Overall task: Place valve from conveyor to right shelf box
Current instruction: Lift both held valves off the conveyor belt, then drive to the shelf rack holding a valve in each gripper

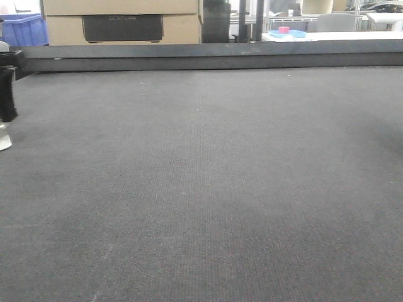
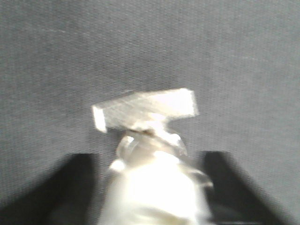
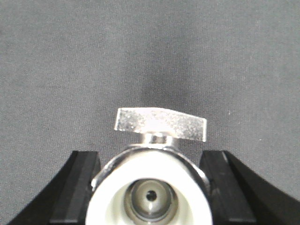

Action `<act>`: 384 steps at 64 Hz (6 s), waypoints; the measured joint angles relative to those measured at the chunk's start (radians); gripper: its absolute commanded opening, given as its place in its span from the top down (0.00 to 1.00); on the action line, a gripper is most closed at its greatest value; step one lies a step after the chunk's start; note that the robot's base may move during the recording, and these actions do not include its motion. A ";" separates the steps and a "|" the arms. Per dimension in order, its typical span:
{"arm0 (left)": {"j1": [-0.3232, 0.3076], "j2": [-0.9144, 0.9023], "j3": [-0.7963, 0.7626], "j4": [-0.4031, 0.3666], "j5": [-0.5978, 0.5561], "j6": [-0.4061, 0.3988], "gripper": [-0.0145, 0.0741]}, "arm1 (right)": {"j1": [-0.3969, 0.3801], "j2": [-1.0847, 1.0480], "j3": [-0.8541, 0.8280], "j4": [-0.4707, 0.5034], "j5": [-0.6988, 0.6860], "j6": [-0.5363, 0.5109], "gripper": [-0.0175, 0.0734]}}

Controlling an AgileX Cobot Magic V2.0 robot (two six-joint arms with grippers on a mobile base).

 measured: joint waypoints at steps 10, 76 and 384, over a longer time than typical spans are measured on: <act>0.000 0.000 0.000 0.000 0.000 -0.002 0.96 | 0.000 0.000 0.000 0.000 -0.001 0.000 0.97; -0.073 -0.677 0.002 0.002 0.106 -0.002 0.96 | 0.175 -0.103 -0.275 0.005 0.156 0.029 0.97; -0.073 -0.822 0.061 -0.007 0.114 -0.007 0.96 | 0.180 -0.163 -0.375 0.002 0.074 0.038 0.97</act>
